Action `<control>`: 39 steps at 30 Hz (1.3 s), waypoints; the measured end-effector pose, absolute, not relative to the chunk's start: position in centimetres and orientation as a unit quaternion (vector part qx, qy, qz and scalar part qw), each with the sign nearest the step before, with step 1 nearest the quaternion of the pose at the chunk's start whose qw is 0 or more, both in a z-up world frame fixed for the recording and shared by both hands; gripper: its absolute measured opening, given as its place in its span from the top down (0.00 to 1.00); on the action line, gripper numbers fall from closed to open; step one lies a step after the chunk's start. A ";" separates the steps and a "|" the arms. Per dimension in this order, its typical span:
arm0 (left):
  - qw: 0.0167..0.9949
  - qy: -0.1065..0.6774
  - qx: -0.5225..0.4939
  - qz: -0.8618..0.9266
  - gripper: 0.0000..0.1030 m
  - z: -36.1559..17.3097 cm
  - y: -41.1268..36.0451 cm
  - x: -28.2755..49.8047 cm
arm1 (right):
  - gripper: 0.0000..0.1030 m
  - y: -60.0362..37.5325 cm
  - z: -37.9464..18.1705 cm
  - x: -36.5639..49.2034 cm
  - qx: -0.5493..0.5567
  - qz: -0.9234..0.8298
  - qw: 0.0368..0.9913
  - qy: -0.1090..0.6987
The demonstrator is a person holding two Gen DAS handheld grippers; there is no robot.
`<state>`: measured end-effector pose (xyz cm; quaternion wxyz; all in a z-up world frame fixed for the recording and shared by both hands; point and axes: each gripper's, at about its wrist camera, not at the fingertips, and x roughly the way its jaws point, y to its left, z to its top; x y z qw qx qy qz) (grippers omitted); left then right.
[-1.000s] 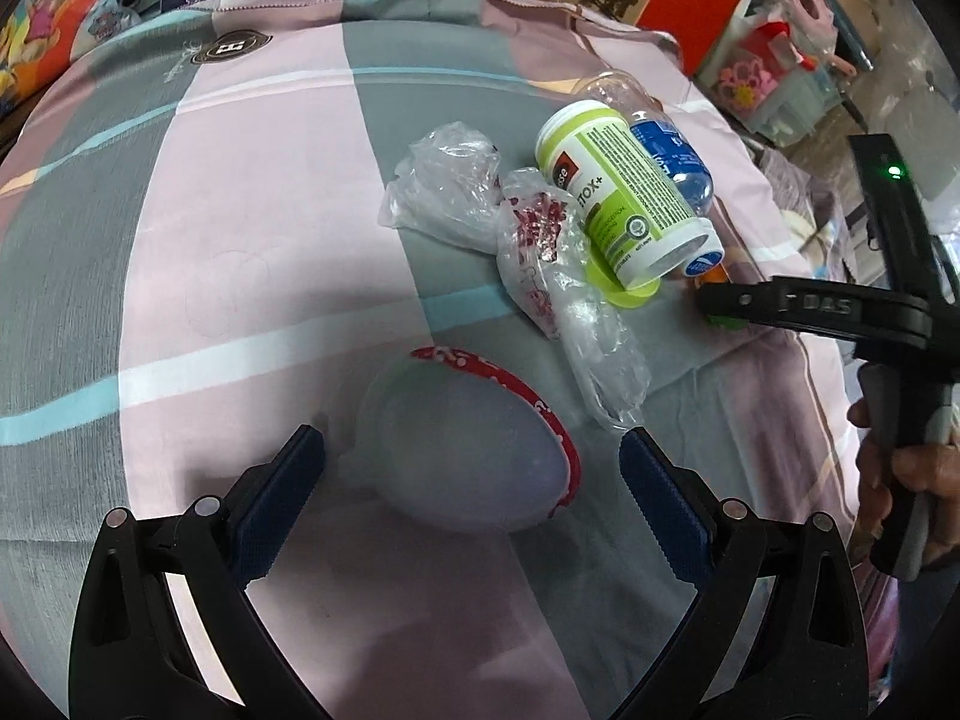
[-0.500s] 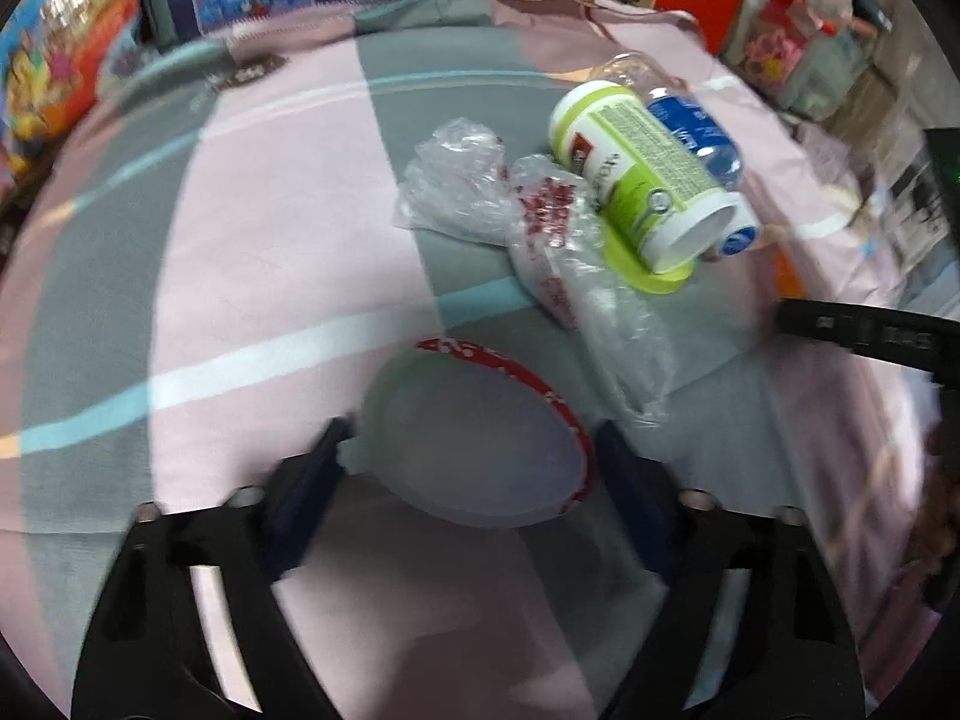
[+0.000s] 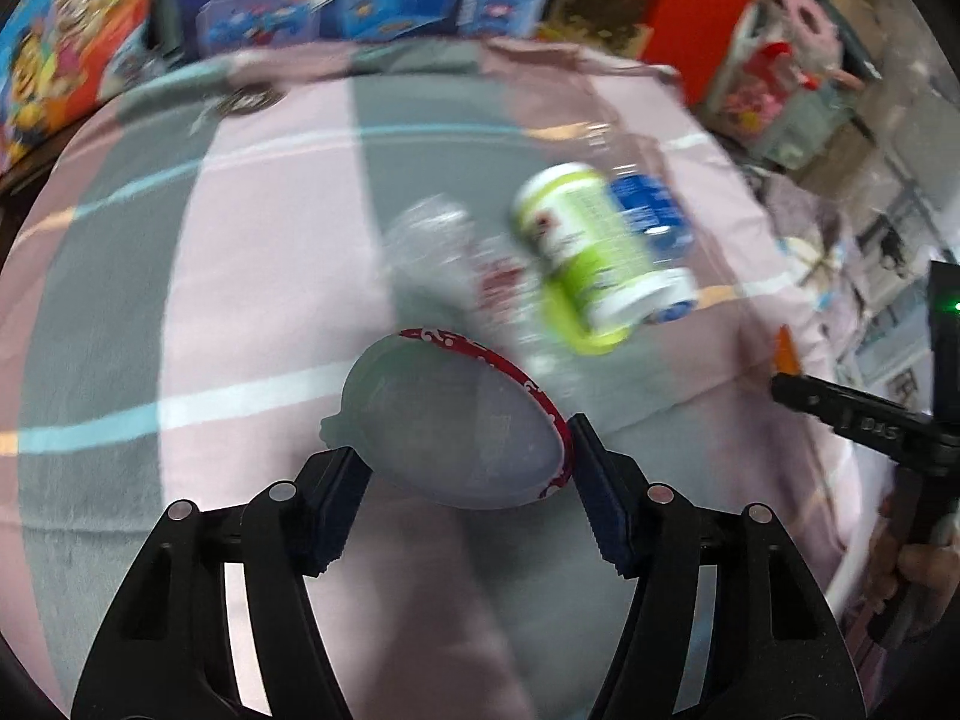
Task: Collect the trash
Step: 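Carry both white bowls over the teal bin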
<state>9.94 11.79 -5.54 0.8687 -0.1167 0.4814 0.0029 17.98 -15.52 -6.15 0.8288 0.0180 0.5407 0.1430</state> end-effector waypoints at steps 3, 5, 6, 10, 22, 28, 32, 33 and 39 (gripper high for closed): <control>0.872 0.477 -0.107 -0.032 0.37 -4.5 9.2 10.9 | 0.52 -17.4 -5.5 17.7 0.029 0.134 0.835 0.533; 0.872 0.476 -0.099 -0.058 0.37 -3.9 6.9 11.8 | 0.52 -18.7 -5.2 17.7 0.037 0.126 0.839 0.528; 0.873 0.474 -0.094 -0.068 0.37 -3.7 6.0 12.1 | 0.52 -19.6 -4.9 17.6 0.041 0.120 0.842 0.525; 0.874 0.469 -0.065 -0.107 0.37 -2.9 1.3 13.4 | 0.52 -22.8 -4.2 17.3 0.055 0.102 0.850 0.513; 0.855 0.464 0.025 -0.231 0.37 -1.1 -14.4 16.1 | 0.52 -36.4 -1.6 15.7 0.124 0.017 0.879 0.461; 0.834 0.480 0.052 -0.268 0.37 -2.0 -21.1 16.7 | 0.52 -42.7 -1.2 14.3 0.150 -0.020 0.882 0.446; 0.824 0.488 0.072 -0.278 0.37 -2.8 -24.9 17.1 | 0.52 -45.8 -1.9 13.4 0.168 -0.034 0.879 0.446; 0.821 0.492 0.076 -0.280 0.37 -3.1 -25.9 17.2 | 0.52 -46.3 -2.1 13.4 0.172 -0.035 0.877 0.447; 0.809 0.507 0.096 -0.282 0.37 -4.5 -29.5 18.4 | 0.52 -48.7 -3.3 13.2 0.188 -0.040 0.868 0.457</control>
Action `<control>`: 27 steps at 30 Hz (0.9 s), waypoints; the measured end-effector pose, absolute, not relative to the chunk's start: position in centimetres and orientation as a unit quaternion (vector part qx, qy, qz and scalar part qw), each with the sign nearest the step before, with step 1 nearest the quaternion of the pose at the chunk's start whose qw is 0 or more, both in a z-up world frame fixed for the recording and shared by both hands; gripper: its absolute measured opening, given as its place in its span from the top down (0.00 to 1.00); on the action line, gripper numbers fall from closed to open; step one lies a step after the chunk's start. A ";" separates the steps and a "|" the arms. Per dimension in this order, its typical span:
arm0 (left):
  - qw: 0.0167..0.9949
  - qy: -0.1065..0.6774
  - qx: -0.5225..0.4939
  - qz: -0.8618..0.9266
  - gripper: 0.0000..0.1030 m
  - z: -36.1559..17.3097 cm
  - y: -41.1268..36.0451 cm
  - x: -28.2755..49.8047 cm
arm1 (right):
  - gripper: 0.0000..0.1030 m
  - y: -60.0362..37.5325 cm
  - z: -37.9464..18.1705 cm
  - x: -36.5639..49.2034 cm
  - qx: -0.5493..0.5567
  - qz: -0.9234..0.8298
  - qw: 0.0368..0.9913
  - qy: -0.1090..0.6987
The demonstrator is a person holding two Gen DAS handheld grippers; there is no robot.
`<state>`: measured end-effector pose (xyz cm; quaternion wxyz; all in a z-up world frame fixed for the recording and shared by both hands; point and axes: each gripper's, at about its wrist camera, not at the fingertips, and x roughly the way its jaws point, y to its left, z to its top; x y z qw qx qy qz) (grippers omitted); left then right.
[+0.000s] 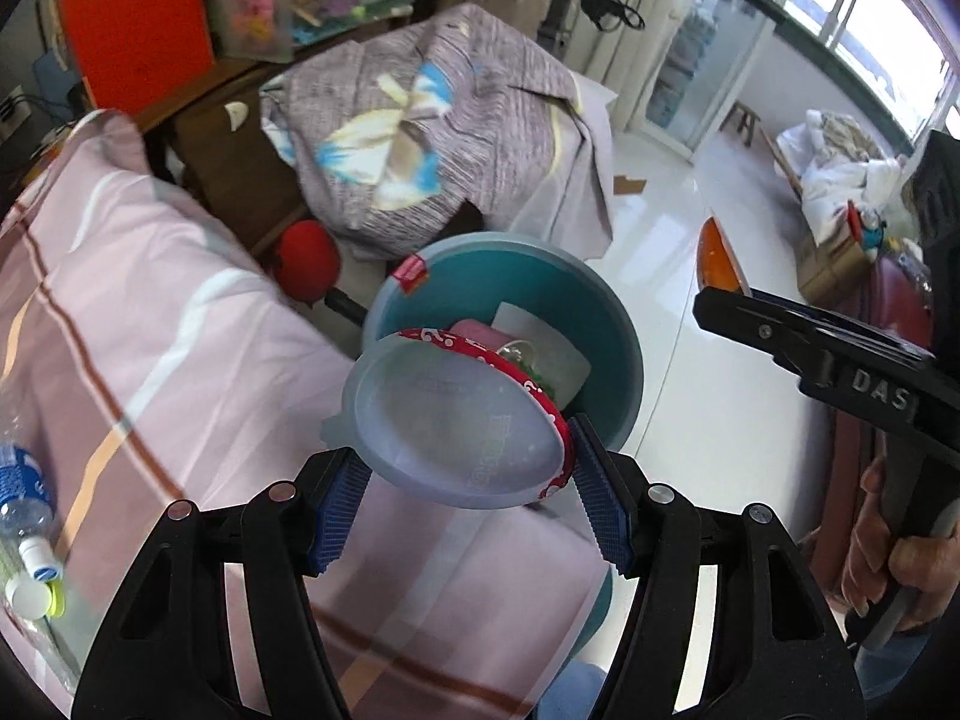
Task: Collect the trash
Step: 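Carry both white bowls over the teal bin, then open both tools to drop the bowls into the teal bin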
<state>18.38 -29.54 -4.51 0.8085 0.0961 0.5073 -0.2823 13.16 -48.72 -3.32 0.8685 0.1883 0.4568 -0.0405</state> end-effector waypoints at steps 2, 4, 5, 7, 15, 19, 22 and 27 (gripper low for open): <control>0.804 0.514 0.100 -0.282 0.37 -5.1 -30.4 18.8 | 0.52 -49.1 -3.6 13.3 0.191 -0.041 0.866 0.460; 0.799 0.520 0.104 -0.282 0.36 -5.8 -31.2 19.3 | 0.52 -49.5 -3.8 13.5 0.194 -0.041 0.864 0.463; 0.797 0.523 0.106 -0.282 0.36 -6.1 -31.6 19.5 | 0.52 -49.6 -4.0 13.6 0.195 -0.040 0.863 0.464; 0.792 0.530 0.109 -0.282 0.36 -6.6 -32.3 19.9 | 0.52 -49.8 -4.3 13.9 0.196 -0.039 0.861 0.468; 0.793 0.536 0.103 -0.271 0.20 -7.5 -32.1 21.0 | 0.52 -49.6 -5.6 15.2 0.197 -0.036 0.852 0.483; 0.793 0.539 0.090 -0.267 0.15 -7.5 -31.1 21.3 | 0.52 -49.2 -5.9 15.8 0.193 -0.034 0.850 0.488; 0.794 0.541 0.082 -0.265 0.14 -7.5 -30.4 21.2 | 0.52 -48.7 -6.0 16.3 0.189 -0.031 0.849 0.493; 0.796 0.540 0.071 -0.263 0.11 -7.3 -28.9 20.9 | 0.52 -47.6 -5.9 17.1 0.179 -0.024 0.849 0.496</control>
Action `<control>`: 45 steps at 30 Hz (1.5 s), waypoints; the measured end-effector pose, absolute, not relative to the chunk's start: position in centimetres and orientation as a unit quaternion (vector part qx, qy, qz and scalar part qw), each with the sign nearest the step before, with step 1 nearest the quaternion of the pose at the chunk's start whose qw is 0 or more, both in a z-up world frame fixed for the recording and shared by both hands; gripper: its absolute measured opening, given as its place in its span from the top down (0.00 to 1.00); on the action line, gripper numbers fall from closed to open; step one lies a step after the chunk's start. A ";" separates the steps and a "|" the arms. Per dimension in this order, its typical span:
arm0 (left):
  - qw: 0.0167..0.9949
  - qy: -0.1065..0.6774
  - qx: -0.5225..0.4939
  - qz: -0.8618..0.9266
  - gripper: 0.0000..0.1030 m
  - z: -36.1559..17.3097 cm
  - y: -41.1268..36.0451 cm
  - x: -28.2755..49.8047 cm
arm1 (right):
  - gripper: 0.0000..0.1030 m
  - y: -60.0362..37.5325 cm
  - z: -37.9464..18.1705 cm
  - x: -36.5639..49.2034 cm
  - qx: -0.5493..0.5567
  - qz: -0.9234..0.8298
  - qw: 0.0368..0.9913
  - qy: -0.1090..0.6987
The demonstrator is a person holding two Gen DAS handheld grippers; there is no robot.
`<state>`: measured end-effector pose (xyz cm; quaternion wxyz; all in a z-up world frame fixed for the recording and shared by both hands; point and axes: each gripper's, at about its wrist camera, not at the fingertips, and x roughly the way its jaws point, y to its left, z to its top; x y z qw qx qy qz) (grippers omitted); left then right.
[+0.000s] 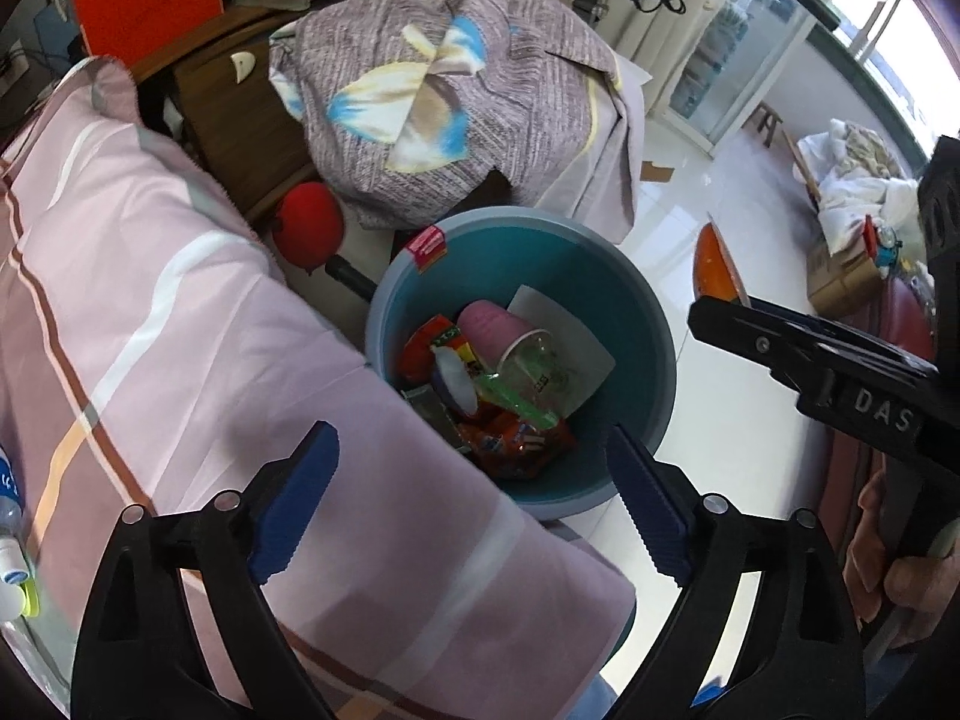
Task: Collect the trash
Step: 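Open both tools to drop the bowls into the teal bin, then move both tools back over the table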
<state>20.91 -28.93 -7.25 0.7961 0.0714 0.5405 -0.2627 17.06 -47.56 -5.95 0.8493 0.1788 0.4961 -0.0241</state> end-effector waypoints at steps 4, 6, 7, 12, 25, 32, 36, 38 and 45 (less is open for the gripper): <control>0.801 0.537 0.064 -0.258 0.08 -7.0 -27.8 20.7 | 0.48 -46.4 -5.8 17.9 0.172 -0.013 0.849 0.499; 0.803 0.536 0.057 -0.255 0.08 -6.8 -27.1 20.6 | 0.35 -45.9 -5.8 18.1 0.173 -0.009 0.848 0.501; 0.803 0.536 0.055 -0.254 0.08 -6.8 -26.9 20.6 | 0.33 -45.8 -5.7 18.1 0.173 -0.010 0.848 0.500; 0.804 0.536 0.041 -0.252 0.07 -6.6 -25.7 20.5 | 0.26 -45.5 -5.5 17.9 0.170 -0.020 0.848 0.502; 0.808 0.529 0.022 -0.259 0.06 -6.0 -23.2 19.4 | 0.19 -44.2 -5.1 16.6 0.159 -0.053 0.840 0.516; 0.816 0.519 0.002 -0.253 0.06 -5.1 -20.6 18.8 | 0.19 -41.9 -4.4 16.3 0.147 -0.053 0.839 0.522; 0.823 0.513 -0.013 -0.245 0.05 -4.7 -18.2 18.3 | 0.19 -39.8 -4.0 16.4 0.135 -0.043 0.840 0.524; 0.826 0.510 -0.020 -0.239 0.05 -4.5 -16.9 18.0 | 0.19 -38.6 -3.8 16.5 0.127 -0.036 0.841 0.525; 0.836 0.507 -0.050 -0.204 0.05 -4.3 -11.2 17.5 | 0.19 -32.8 -3.1 17.4 0.097 0.001 0.841 0.532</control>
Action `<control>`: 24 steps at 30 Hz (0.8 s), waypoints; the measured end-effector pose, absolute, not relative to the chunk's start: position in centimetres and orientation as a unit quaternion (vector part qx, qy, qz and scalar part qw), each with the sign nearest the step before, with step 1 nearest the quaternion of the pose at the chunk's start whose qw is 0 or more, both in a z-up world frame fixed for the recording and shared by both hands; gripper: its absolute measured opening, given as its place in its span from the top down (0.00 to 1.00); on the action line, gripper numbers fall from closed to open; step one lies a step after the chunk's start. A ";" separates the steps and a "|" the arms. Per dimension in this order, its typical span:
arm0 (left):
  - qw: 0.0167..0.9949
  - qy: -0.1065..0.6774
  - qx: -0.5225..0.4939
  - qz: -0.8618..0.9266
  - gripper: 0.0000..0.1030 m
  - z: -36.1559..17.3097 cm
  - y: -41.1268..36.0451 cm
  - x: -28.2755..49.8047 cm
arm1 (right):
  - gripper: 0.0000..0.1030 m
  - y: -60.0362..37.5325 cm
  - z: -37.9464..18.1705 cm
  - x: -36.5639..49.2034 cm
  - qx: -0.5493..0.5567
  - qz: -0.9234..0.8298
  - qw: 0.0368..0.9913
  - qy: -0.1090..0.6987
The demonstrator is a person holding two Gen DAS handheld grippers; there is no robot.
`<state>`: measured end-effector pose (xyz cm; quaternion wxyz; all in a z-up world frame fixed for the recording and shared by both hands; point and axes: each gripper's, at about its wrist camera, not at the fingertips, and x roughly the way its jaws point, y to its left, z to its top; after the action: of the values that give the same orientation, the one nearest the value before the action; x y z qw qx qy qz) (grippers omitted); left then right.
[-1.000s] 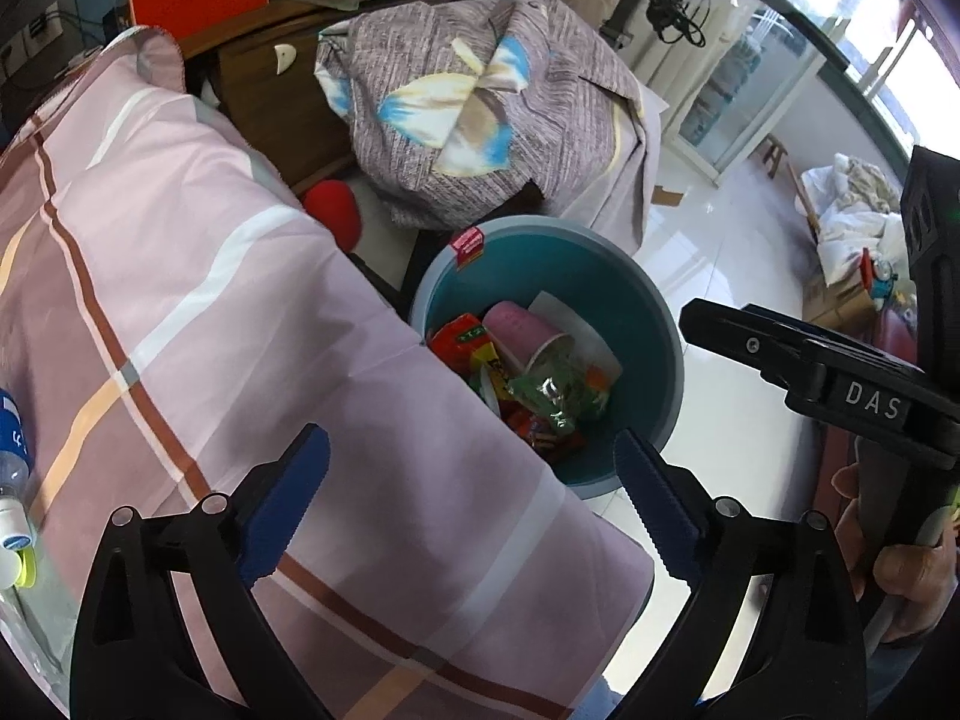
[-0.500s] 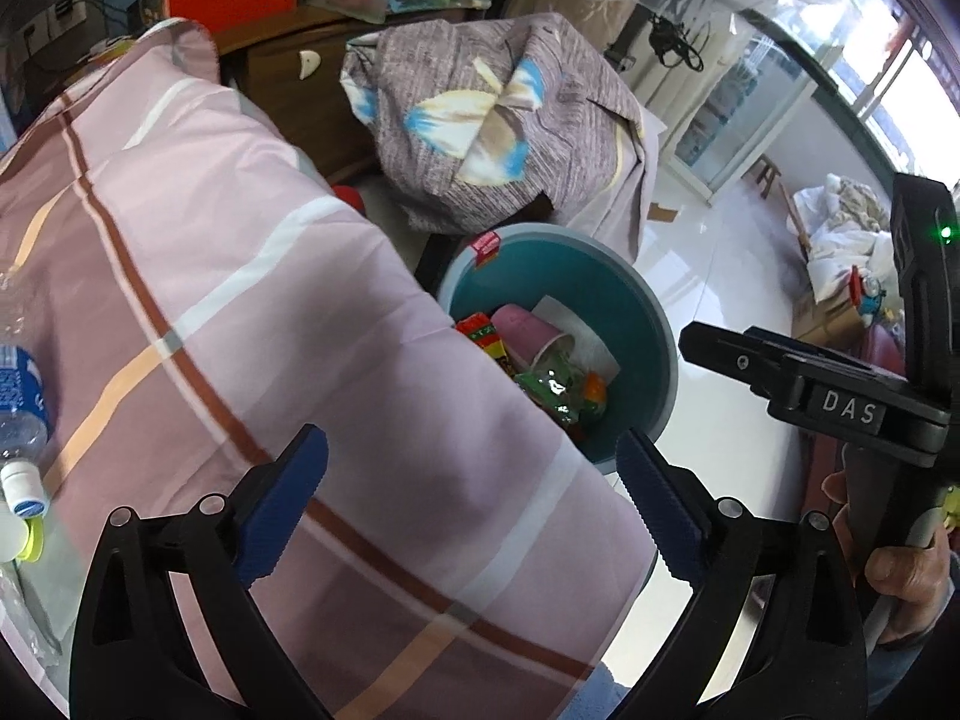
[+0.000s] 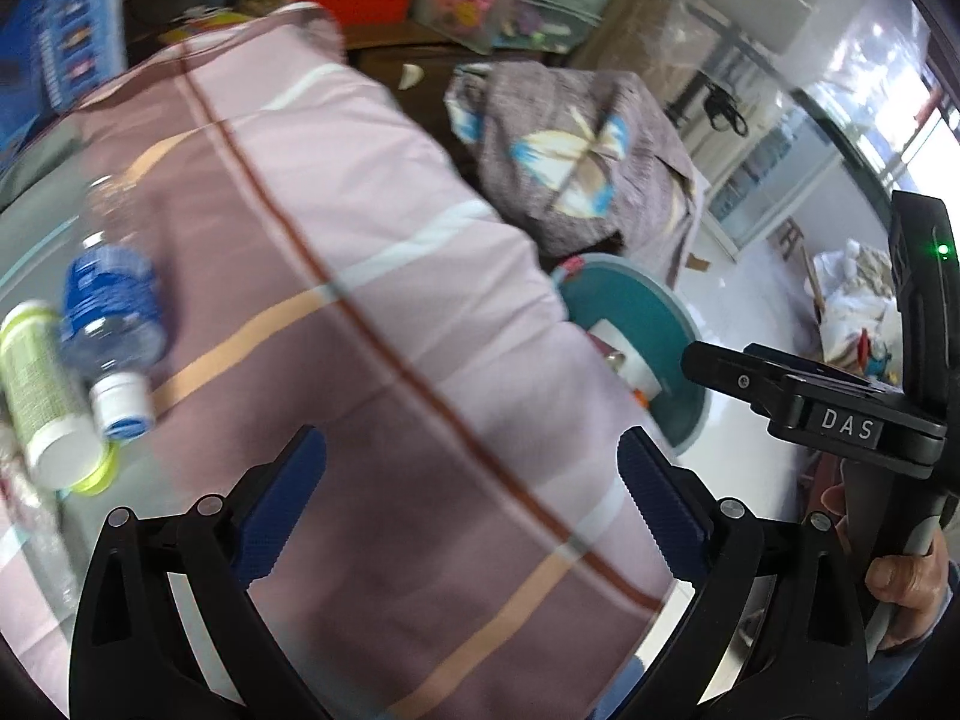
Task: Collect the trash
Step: 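Move both tools back over the table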
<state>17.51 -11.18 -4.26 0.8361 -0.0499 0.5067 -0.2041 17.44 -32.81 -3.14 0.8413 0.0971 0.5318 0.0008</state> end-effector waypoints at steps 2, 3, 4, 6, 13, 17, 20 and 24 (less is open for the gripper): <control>0.840 0.503 -0.057 -0.193 0.05 -4.1 -9.6 17.3 | 0.19 -31.1 -2.9 17.7 0.088 0.012 0.841 0.534; 0.843 0.501 -0.062 -0.185 0.05 -4.0 -8.4 17.1 | 0.19 -30.0 -2.8 17.8 0.081 0.019 0.841 0.534; 0.845 0.500 -0.066 -0.180 0.05 -3.9 -7.6 17.0 | 0.19 -29.1 -2.7 17.9 0.075 0.024 0.841 0.535; 0.848 0.496 -0.076 -0.170 0.05 -3.7 -5.8 16.7 | 0.19 -27.2 -2.5 18.1 0.061 0.037 0.841 0.536; 0.859 0.484 -0.097 -0.136 0.05 -3.2 0.0 15.5 | 0.19 -22.1 -1.8 18.9 0.035 0.066 0.838 0.540; 0.864 0.477 -0.114 -0.115 0.05 -3.1 3.4 15.0 | 0.19 -19.5 -1.6 19.3 0.018 0.079 0.836 0.542; 0.867 0.473 -0.125 -0.094 0.05 -3.4 6.2 14.8 | 0.19 -17.7 -1.4 19.6 0.004 0.089 0.834 0.544; 0.866 0.475 -0.144 -0.062 0.05 -4.3 10.0 14.8 | 0.19 -15.3 -1.5 20.1 -0.013 0.101 0.830 0.548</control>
<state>14.77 10.01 -4.29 0.8659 -0.1440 0.4751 -0.0617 20.08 -15.27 -1.51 0.8304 -0.0128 0.5478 0.1012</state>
